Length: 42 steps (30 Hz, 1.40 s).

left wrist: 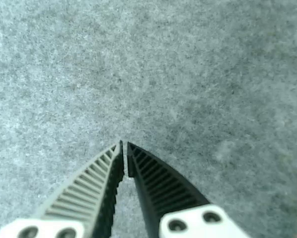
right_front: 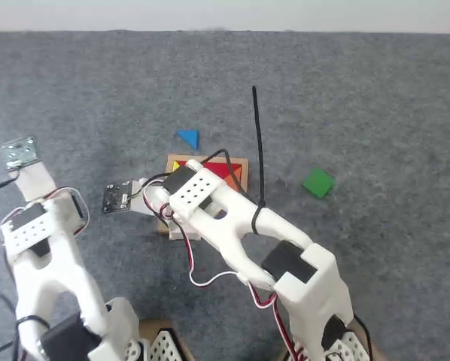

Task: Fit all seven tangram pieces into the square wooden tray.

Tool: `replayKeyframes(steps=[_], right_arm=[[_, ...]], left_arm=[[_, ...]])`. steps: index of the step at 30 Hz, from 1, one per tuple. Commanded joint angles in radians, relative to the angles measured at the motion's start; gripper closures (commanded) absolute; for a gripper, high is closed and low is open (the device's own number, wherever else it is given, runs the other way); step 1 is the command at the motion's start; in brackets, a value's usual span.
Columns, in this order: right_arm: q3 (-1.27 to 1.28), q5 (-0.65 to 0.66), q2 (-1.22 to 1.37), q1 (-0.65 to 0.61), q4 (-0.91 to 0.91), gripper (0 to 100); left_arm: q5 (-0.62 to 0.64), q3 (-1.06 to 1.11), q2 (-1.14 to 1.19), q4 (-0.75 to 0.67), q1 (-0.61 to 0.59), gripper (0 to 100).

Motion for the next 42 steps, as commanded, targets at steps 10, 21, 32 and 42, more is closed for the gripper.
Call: replayKeyframes(steps=[10, 21, 32, 42], right_arm=[[-0.189, 0.011, -0.002, 0.065, 0.054, 76.8], [-0.140, 0.005, -0.062, 0.125, -0.027, 76.8], [-0.052, -0.161, -0.450, 0.291, 0.229, 97.3], [0.618, -0.359, -0.845, 0.541, -0.131, 99.0]], left_arm=[[0.002, -0.045, -0.005, 0.003, 0.002, 99], [0.002, -0.045, -0.005, 0.003, 0.002, 99], [0.008, -0.107, -0.003, -0.002, 0.124, 99], [0.114, -0.760, 0.402, 0.414, 0.574, 98]])
